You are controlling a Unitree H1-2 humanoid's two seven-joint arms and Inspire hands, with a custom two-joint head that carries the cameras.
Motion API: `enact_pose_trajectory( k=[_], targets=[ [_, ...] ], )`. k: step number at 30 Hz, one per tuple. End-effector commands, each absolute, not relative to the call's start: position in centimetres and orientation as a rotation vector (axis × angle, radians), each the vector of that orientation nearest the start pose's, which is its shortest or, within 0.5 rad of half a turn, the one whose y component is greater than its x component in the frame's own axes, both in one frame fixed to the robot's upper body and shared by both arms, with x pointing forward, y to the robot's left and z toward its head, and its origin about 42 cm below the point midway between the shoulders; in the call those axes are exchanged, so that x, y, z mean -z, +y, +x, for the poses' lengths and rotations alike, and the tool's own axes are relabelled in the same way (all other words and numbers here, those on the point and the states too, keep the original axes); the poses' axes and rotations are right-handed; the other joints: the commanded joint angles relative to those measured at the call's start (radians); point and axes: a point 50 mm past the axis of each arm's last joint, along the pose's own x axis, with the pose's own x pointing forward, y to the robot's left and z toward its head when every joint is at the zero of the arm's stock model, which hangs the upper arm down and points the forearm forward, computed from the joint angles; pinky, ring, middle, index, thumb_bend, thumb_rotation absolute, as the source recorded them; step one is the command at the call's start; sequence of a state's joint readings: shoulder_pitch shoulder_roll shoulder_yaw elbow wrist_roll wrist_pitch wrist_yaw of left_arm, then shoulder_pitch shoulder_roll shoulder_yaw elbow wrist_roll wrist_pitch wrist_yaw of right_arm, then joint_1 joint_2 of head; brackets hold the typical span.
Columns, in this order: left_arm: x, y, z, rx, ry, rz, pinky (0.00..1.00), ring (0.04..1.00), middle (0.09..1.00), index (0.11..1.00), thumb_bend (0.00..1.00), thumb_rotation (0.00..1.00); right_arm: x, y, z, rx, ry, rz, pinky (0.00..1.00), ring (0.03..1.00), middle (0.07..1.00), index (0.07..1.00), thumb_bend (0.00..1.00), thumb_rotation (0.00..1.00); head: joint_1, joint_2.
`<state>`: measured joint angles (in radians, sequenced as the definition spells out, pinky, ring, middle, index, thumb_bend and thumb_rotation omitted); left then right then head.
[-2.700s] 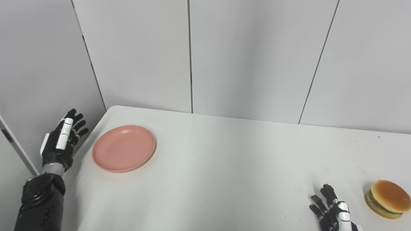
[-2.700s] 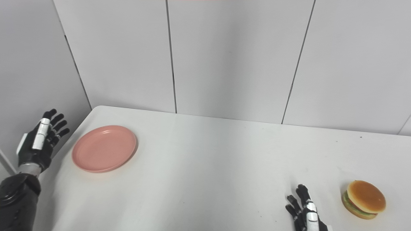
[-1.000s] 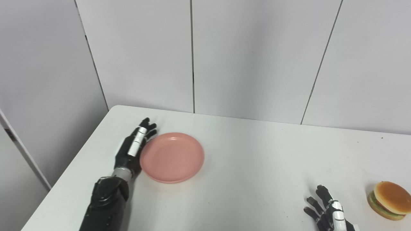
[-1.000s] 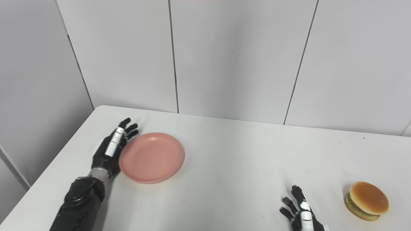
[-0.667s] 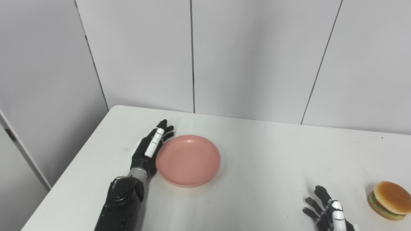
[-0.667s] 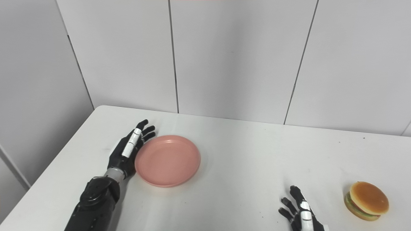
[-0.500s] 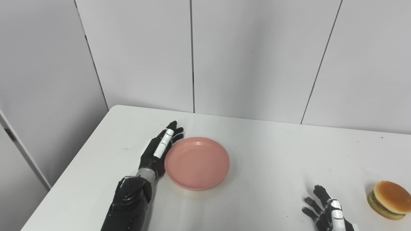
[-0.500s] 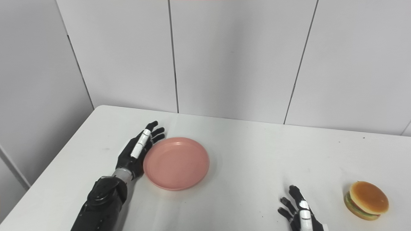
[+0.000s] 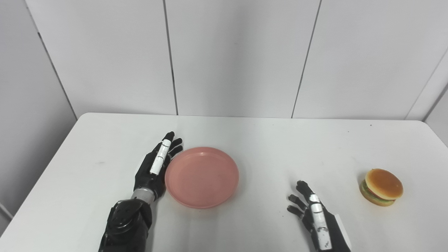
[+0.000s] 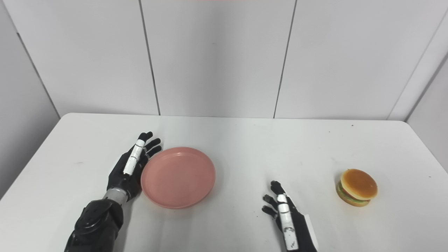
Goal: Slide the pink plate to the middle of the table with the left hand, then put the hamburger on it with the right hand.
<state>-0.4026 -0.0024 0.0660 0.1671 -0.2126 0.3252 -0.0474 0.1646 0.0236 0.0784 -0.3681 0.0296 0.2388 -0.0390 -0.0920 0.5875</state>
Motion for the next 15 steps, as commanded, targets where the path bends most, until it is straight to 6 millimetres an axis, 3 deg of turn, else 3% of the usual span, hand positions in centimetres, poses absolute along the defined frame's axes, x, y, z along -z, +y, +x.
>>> enact_pose_trajectory(
  k=[1, 6, 10, 15],
  targets=[
    [-16.9, 17.6, 40.5, 0.165, 0.094, -0.231, 0.92, 0.918, 0.887, 0.903, 0.67, 0.70, -12.6, -17.8, 20.2, 0.001, 0.123, 0.078, 0.78, 0.838, 0.917, 0.887, 0.66, 0.98, -0.023, 0.000],
    [-16.7, 16.8, 39.9, 0.171, 0.098, -0.289, 0.91, 0.912, 0.890, 0.899, 0.66, 0.71, -12.6, -16.6, 20.3, -0.001, 0.124, 0.058, 0.78, 0.841, 0.918, 0.889, 0.67, 0.99, -0.075, -0.002],
    [-16.6, 15.8, 39.4, 0.166, 0.118, -0.368, 0.96, 0.924, 0.883, 0.889, 0.66, 0.67, -12.6, -15.9, 20.4, 0.000, 0.128, 0.054, 0.79, 0.846, 0.923, 0.894, 0.68, 1.00, -0.096, -0.002],
    [-16.6, 14.9, 39.2, 0.163, 0.136, -0.381, 0.93, 0.909, 0.867, 0.898, 0.69, 0.67, -12.7, -15.3, 20.4, 0.001, 0.115, 0.032, 0.79, 0.851, 0.931, 0.901, 0.67, 1.00, -0.116, 0.000]
  ],
)
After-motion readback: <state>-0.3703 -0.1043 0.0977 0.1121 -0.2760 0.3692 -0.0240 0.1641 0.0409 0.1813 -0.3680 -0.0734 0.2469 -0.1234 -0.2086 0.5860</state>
